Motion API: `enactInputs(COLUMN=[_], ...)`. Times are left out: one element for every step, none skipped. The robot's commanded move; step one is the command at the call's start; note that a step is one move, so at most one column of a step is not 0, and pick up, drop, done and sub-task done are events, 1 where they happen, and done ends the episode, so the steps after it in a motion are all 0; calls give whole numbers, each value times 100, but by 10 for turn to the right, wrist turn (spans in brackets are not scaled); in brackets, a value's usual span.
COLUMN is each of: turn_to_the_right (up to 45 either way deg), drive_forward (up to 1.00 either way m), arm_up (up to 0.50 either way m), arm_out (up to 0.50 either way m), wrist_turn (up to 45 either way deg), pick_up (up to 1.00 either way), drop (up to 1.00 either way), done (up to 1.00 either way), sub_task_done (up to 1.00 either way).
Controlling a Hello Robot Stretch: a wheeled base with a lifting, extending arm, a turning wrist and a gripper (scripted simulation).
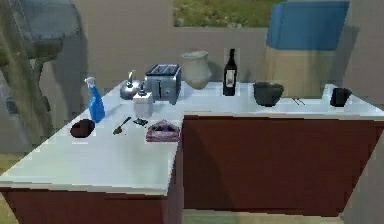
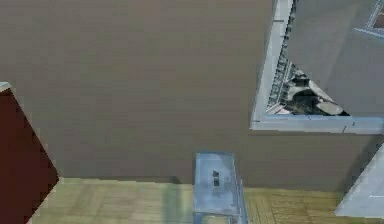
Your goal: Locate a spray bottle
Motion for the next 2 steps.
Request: enactInputs(turn_to_the_right=[-240, 0], drive_forward=[0, 0], arm_up=[0, 0], arm_out=[0, 0], wrist_turn=[0, 0], pick_up=[0, 0], drop=[0, 0], done=[0, 100], sub_task_done=[0, 0])
